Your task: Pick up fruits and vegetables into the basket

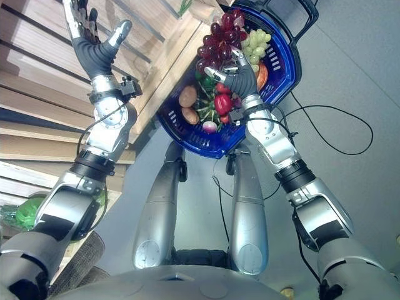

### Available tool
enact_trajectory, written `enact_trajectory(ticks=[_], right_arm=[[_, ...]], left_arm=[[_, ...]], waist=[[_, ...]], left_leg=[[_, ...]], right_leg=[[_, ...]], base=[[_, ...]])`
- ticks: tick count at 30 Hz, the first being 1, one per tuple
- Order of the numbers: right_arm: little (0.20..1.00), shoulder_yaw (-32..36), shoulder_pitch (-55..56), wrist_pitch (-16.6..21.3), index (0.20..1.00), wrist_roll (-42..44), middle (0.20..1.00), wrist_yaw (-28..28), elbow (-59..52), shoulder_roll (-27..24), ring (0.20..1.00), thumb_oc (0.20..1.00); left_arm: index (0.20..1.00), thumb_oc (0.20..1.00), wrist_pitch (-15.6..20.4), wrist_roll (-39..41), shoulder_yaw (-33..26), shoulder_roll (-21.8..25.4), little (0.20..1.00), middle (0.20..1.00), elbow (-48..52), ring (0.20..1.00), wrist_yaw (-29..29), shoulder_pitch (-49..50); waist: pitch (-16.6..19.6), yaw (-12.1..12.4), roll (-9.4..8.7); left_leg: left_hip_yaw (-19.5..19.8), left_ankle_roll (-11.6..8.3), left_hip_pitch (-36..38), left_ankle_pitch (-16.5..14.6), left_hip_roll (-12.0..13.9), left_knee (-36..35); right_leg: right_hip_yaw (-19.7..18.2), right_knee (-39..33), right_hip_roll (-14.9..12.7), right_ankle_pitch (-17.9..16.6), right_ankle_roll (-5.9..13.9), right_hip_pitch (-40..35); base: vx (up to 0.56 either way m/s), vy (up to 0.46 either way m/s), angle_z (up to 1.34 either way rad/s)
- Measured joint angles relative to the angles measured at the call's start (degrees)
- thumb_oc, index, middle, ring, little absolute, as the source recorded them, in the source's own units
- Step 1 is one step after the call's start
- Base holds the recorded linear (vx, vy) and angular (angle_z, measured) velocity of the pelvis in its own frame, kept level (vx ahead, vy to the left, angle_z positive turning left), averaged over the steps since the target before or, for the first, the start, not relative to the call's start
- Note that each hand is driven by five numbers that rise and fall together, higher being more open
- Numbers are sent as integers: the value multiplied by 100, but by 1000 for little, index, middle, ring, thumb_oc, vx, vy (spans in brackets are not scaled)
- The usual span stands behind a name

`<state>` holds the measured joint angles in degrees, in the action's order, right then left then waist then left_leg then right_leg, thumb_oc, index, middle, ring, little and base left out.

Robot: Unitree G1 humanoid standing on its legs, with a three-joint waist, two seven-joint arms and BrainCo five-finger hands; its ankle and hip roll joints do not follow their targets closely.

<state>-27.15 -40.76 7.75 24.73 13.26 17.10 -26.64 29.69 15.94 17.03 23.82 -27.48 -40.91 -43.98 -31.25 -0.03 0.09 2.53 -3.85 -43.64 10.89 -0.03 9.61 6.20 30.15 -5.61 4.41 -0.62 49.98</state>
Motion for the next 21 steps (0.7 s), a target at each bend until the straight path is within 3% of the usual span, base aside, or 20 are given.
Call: enact_trajectory(ticks=[6, 14, 21], right_arm=[[200, -296, -459, -121, 200, 124, 200, -30, 1196, -15, 200, 200], [200, -533, -1449, -548, 200, 342, 200, -186, 3003, 97, 200, 200], [200, -514, -2066, -693, 200, 337, 200, -257, 3828, 126, 200, 200]], left_arm=[[1000, 1000, -107, 46, 112, 157, 1000, 1000, -967, 1000, -23, -309], [1000, 1000, -214, 557, 347, 216, 1000, 1000, -1510, 1000, 168, -848], [1000, 1000, -213, 662, 375, 213, 1000, 1000, -1669, 1000, 365, -1048]], waist=[[0, -1, 0], [-3, 89, 10], [-5, 216, 18]], left_leg=[[-23, -3, 15, 7, 4, 3], [32, -44, 19, 43, 9, 2], [87, -65, 2, 60, 13, 2]], right_leg=[[-15, 16, 4, -4, -4, -1], [28, 66, 3, 0, -1, 3], [76, 101, -1, 26, -44, 8]], base=[[0, 0, 0], [0, 0, 0], [-10, -13, 2]])
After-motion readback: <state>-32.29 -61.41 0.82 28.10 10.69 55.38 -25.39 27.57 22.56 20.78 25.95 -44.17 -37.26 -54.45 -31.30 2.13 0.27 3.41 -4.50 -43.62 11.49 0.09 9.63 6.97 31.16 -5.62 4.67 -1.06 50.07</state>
